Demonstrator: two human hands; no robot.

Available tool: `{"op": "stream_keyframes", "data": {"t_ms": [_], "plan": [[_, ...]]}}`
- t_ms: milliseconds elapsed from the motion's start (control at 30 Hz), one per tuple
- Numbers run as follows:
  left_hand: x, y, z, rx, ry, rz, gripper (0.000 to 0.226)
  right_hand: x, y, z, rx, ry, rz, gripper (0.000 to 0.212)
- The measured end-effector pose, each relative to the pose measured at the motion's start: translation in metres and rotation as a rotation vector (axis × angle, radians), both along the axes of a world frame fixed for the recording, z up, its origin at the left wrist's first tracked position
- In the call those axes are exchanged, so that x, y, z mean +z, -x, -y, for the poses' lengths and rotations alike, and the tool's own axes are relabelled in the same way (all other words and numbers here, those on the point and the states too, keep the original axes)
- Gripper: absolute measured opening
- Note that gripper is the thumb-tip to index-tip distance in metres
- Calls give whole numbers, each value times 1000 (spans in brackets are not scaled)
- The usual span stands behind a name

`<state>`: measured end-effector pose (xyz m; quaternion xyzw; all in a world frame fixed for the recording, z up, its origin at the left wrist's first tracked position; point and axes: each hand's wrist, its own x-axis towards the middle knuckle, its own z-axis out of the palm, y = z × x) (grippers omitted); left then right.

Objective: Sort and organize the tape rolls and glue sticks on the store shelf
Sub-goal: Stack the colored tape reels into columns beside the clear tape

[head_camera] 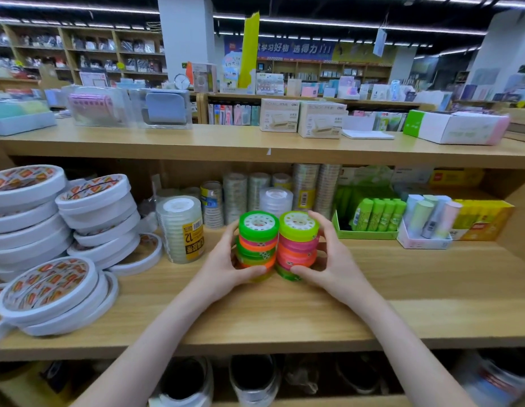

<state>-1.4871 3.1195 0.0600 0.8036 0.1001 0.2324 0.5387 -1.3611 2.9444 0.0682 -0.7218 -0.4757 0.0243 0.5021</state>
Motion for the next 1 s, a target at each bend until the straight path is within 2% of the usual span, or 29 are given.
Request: {"op": "stream_keyframes", "data": {"t_ms": [200,333,433,533,600,667,767,867,1000], "plan": [[-2,-36,20,-22,-75,7,100,3,-15,24,-155,34,36,88],[1,-56,40,-39,-163,36,96,9,-26,42,-248,102,54,91],[4,-43,39,-19,-277,51,97,22,-21,45,-345,95,214,81],[7,-12,25,168,-468,183,76,45,-11,35,-331,61,382,62],[7,7,10,367,-534,301,56,59,-7,15,-243,148,430,52],[9,23,-4,574,-567,333,48,69,-4,-10,-193,264,438,44],[11,40,-15,807,-543,246,53,79,2,-46,-212,447,466,41],[4,42,-21,792,-436,92,70,79,4,-65,-264,634,541,50],[0,40,-32,756,-414,33,78,82,2,-69,-261,559,560,44]]}}
